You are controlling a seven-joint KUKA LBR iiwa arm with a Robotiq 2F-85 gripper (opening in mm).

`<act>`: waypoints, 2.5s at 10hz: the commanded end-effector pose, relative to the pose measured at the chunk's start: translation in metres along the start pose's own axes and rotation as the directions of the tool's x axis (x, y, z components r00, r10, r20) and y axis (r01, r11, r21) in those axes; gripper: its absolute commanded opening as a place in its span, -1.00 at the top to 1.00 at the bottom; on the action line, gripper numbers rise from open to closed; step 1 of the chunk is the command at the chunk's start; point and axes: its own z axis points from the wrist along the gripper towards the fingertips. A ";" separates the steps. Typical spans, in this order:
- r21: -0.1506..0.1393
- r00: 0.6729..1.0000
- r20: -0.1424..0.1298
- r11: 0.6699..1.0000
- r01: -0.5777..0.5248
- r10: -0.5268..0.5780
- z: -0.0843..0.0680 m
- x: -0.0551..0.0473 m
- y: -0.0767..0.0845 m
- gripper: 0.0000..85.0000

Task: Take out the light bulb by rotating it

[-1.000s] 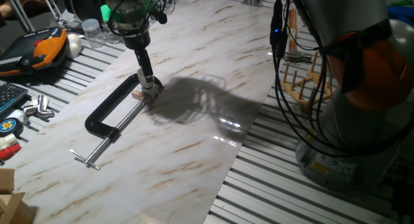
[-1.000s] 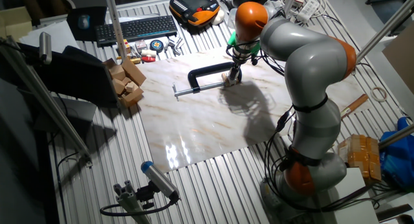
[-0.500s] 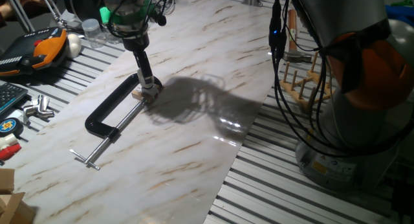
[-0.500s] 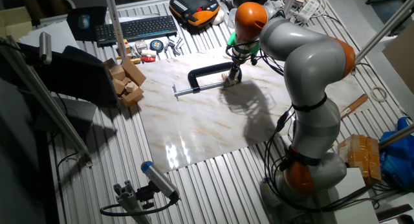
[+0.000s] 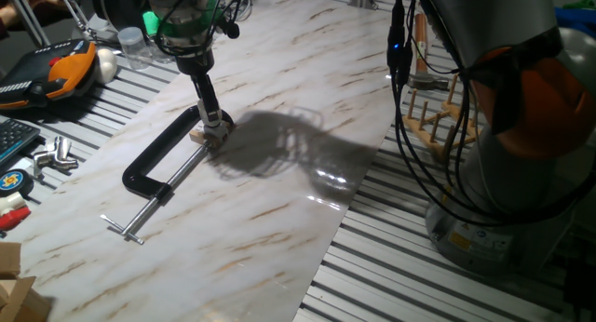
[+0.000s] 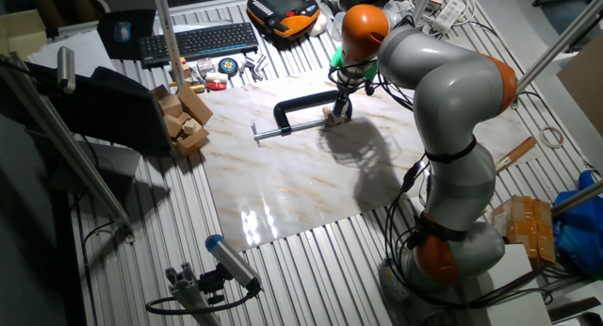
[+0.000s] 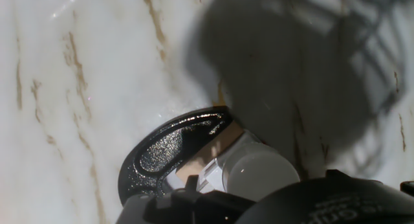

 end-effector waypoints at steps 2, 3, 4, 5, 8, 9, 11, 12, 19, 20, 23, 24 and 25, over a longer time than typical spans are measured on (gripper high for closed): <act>-0.004 1.000 0.007 1.000 -0.030 0.030 -0.001 0.000 0.000 -1.00; -0.006 0.999 0.009 0.999 -0.032 0.032 -0.001 -0.001 0.000 -1.00; -0.004 0.999 0.004 0.999 -0.036 0.036 0.000 0.000 0.000 -0.60; 0.000 0.999 0.000 0.999 -0.046 0.046 0.001 0.000 0.000 -0.60; 0.000 0.999 0.002 0.999 -0.046 0.046 0.001 0.000 0.000 -0.60; 0.000 0.999 0.004 0.999 -0.046 0.046 0.001 0.000 0.000 -0.60; -0.002 0.999 0.004 0.999 -0.041 0.041 0.001 0.000 0.001 -0.60; -0.002 0.999 0.004 0.999 -0.039 0.039 0.001 0.000 0.001 -0.60; -0.007 1.000 0.008 1.000 -0.027 0.027 -0.001 -0.001 0.001 -0.60; -0.005 1.000 0.008 1.000 -0.026 0.026 -0.001 -0.001 0.001 -0.60; -0.005 1.000 0.008 1.000 -0.016 0.016 -0.001 -0.001 0.001 -0.20; -0.004 1.000 0.007 1.000 -0.015 0.015 -0.001 -0.001 0.001 -0.20; -0.005 1.000 0.008 1.000 -0.012 0.012 -0.001 -0.001 0.001 -0.20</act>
